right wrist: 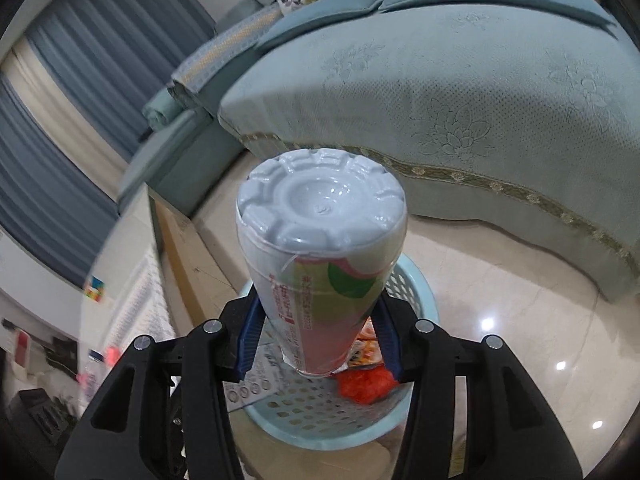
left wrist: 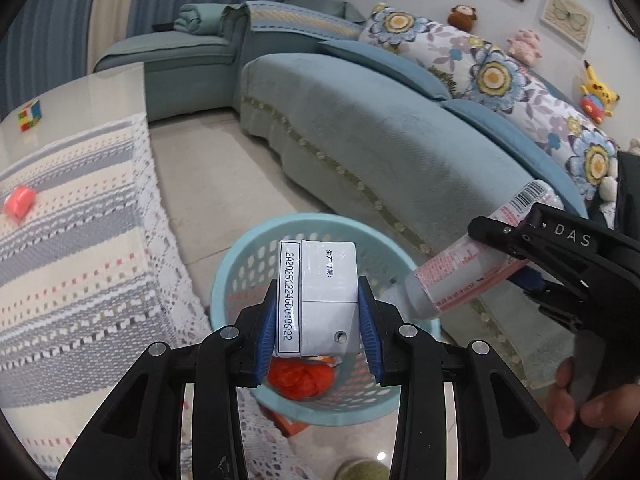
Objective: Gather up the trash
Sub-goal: 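Open the left tool dropping the white carton while the right tool drops the pink bottle, then move both tools back over the table toward the remaining trash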
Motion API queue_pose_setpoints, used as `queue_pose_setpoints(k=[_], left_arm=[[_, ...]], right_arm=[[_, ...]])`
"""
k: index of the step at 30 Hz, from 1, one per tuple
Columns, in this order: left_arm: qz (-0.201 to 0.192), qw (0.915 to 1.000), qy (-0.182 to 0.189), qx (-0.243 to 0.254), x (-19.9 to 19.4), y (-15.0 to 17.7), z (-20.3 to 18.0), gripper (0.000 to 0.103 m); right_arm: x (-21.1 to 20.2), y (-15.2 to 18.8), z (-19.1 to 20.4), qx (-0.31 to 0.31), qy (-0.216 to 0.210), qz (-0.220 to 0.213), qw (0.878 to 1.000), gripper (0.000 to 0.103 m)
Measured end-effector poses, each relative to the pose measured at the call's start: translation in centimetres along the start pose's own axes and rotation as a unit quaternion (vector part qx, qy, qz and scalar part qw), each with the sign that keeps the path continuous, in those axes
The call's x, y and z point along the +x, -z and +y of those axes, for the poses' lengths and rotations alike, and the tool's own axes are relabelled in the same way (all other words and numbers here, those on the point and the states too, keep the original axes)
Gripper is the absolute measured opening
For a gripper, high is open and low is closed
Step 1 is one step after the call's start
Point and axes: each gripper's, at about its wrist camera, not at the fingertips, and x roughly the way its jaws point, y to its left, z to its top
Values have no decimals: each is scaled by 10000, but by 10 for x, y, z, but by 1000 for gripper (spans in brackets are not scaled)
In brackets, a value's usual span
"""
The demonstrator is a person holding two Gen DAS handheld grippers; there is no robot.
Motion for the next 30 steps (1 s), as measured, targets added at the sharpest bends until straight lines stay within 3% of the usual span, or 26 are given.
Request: queue_pose_setpoints(k=[5, 9, 18, 21, 23, 30], left_arm=[[40, 10000, -83, 27, 1, 2, 5, 37], [-21, 10000, -85, -6, -7, 2, 8, 56], [-155, 9996, -172, -187, -27, 0, 24, 56], [-172, 9993, -273, -189, -34, 2, 33, 56], [-175, 9991, -340, -193, -39, 3, 39, 56], [-365, 9972, -603, -243, -70, -2, 62, 56]], right_arm=[[16, 7, 4, 81, 167, 338, 9993, 46], [21, 11, 5, 121, 190, 469, 9986, 51], [22, 13, 11, 46, 217, 593, 9980, 53], [21, 14, 20, -132, 158, 549, 9983, 66], [19, 15, 24, -186, 187, 437, 9987, 66], [-7, 11, 47, -89, -588, 211, 9980, 67]])
